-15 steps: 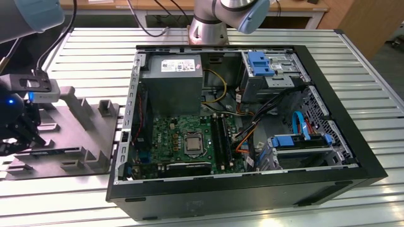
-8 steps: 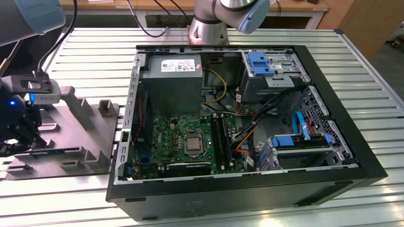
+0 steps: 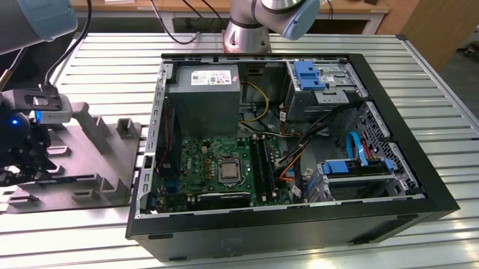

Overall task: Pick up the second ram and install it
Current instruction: 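Pick up the second ram and move it above second insertion slot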

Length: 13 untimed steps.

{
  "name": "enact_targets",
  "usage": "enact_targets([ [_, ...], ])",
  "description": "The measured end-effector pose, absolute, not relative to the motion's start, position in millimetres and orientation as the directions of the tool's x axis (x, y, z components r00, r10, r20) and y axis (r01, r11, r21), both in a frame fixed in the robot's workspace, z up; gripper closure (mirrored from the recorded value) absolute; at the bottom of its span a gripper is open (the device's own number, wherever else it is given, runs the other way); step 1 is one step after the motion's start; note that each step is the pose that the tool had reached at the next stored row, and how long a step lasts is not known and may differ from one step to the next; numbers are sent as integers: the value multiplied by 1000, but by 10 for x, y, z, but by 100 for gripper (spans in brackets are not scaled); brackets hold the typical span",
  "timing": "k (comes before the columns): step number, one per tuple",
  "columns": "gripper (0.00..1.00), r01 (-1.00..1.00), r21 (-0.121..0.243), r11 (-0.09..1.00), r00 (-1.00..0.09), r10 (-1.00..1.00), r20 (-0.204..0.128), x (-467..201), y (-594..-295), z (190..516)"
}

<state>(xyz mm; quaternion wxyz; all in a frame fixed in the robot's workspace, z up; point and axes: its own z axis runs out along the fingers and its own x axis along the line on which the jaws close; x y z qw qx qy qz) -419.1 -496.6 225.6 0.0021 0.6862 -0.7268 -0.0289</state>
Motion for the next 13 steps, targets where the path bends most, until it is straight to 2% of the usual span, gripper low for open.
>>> enact_targets([
  [1, 77, -997, 45, 56, -58, -998, -37, -4191, -4966, 2256],
  [2, 71, -997, 45, 56, -58, -998, -37, -4191, -4966, 2256],
  [3, 71, -997, 45, 56, -58, -998, -37, -4191, -4966, 2255],
  [4, 64, -997, 45, 56, -58, -998, -37, -4191, -4966, 2256],
  [8, 64, -998, 45, 53, -55, -998, -37, -4192, -4966, 2251],
  [13, 64, -999, 45, -3, 1, -999, -36, -4198, -4966, 2212],
])
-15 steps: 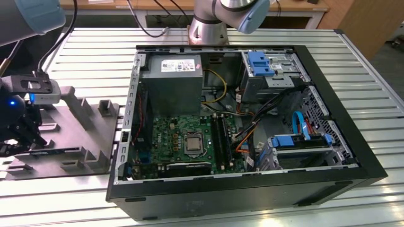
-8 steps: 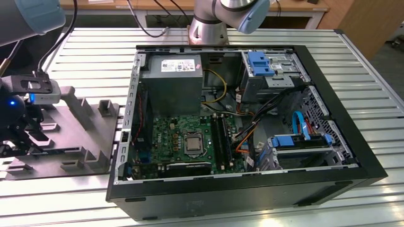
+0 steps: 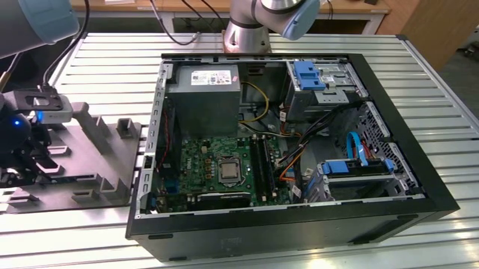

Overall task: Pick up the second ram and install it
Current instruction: 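Pick up the second ram and move it above second insertion slot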

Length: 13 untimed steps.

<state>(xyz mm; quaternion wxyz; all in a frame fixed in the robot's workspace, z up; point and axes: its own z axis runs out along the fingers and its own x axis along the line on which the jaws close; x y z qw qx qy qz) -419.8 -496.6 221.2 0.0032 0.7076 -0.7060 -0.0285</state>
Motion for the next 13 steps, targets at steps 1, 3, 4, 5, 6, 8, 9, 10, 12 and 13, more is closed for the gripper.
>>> enact_targets([
  [1, 64, -999, 45, -9, 8, -999, -35, -4201, -4966, 2204],
  [3, 64, -999, 45, -13, 11, -999, -30, -4201, -4966, 2191],
  [4, 64, -999, 45, -13, 11, -1000, -29, -4201, -4966, 2183],
  [5, 64, -999, 45, -13, 12, -1000, -29, -4201, -4966, 2173],
  [6, 64, -999, 45, -13, 12, -1000, -29, -4202, -4966, 2162],
  [8, 64, -999, 45, -15, 14, -999, -29, -4206, -4966, 2139],
  [9, 64, -999, 45, -16, 15, -999, -29, -4207, -4966, 2127],
  [10, 64, -999, 45, -18, 16, -999, -29, -4208, -4966, 2115],
  [12, 64, -999, 45, -20, 18, -999, -29, -4212, -4966, 2089],
  [13, 64, -999, 45, -21, 20, -999, -29, -4215, -4966, 2077],
])
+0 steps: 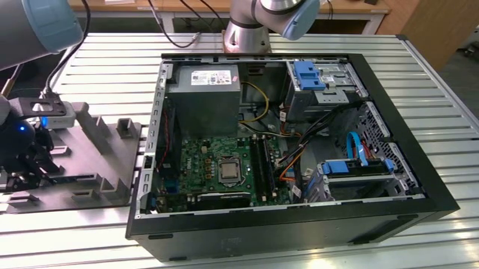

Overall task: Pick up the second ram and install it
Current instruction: 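Pick up the second ram and move it above second insertion slot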

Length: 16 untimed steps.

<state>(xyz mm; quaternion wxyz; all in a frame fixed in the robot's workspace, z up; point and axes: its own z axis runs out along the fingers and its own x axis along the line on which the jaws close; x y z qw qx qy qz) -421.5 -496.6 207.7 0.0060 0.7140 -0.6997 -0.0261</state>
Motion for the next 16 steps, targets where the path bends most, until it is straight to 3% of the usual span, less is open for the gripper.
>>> enact_targets([
  [16, 64, -997, 41, -71, 70, -997, -29, -4251, -4934, 1976],
])
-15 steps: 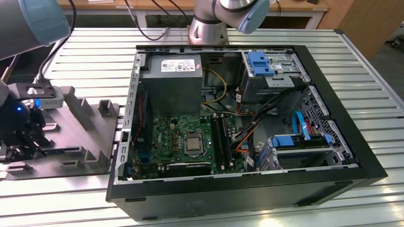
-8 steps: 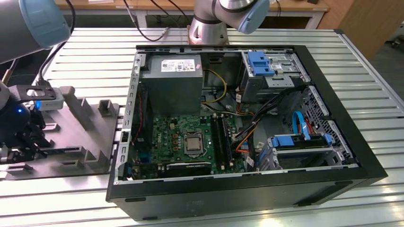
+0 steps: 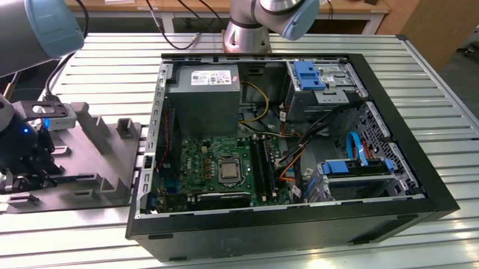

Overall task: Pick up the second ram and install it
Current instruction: 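Pick up the second ram and move it above second insertion slot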

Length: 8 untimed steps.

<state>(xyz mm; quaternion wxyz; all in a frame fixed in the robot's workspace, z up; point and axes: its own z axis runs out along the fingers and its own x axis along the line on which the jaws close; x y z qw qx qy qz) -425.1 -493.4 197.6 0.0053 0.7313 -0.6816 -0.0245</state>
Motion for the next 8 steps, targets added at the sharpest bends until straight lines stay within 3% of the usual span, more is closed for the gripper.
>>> enact_targets([
  [8, 64, -997, 41, -72, 70, -997, -29, -4246, -4932, 1990],
])
